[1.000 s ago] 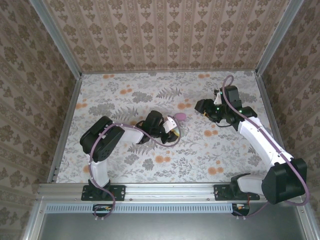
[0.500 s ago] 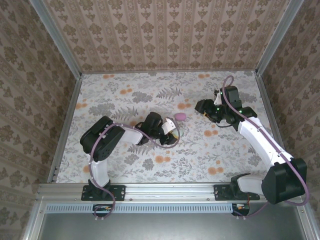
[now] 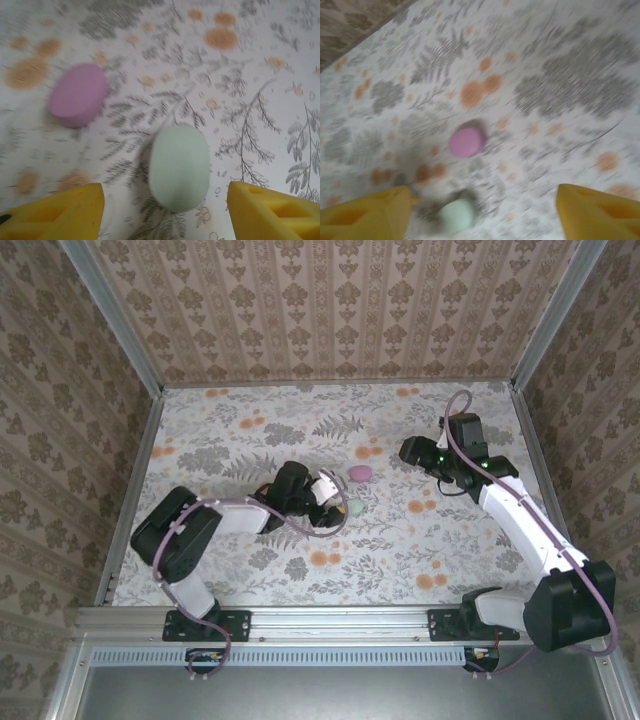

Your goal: Insert wireless bluetooth earbuds into charging case

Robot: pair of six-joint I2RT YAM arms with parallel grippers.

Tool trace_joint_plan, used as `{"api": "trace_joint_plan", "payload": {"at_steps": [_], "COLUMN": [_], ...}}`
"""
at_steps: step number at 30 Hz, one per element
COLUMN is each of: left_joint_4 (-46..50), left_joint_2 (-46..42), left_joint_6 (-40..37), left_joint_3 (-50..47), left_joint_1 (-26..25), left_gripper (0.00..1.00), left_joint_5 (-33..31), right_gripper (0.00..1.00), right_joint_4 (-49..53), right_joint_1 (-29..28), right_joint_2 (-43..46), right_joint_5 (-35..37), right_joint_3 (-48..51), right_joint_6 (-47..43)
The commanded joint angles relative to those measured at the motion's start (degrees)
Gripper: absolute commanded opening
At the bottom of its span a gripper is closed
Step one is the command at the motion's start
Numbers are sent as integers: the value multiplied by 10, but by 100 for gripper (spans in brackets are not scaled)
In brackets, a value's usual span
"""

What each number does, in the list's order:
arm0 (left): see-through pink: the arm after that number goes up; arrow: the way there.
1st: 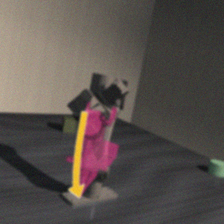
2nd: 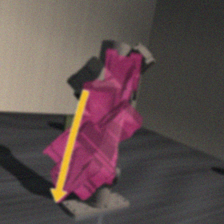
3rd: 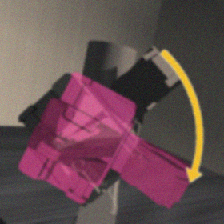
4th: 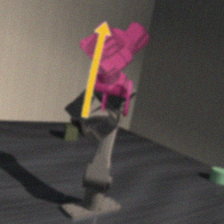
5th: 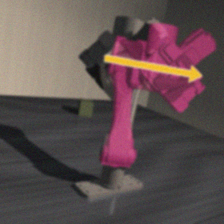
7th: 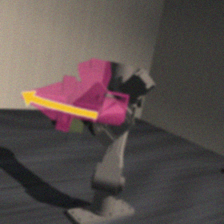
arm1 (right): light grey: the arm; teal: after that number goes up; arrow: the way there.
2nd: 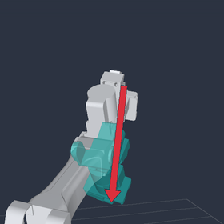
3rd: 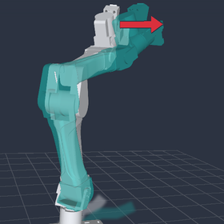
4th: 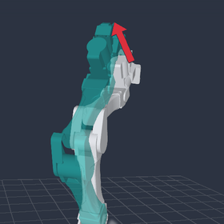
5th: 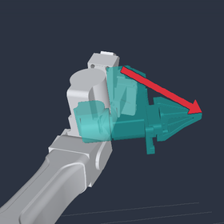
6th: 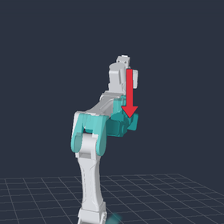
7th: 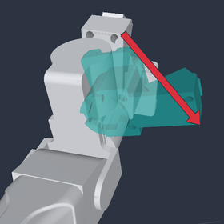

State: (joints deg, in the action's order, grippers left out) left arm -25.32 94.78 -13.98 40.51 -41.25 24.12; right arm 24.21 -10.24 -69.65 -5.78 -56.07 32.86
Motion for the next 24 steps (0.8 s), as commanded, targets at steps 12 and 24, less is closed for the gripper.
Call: {"api": "trace_joint_plan", "payload": {"at_steps": [12, 24], "left_joint_4": [11, 92], "left_joint_2": [-256, -385], "left_joint_6": [102, 108], "left_joint_3": [-44, -47], "left_joint_1": [134, 308], "left_gripper": [100, 100], "left_joint_5": [-192, -230], "right_gripper": [100, 100], "right_joint_4": [-351, -542], "right_joint_1": [5, 29], "right_joint_2": [30, -96], "right_joint_5": [288, 180], "right_joint_3": [236, 274], "right_joint_6": [-269, -301]}}
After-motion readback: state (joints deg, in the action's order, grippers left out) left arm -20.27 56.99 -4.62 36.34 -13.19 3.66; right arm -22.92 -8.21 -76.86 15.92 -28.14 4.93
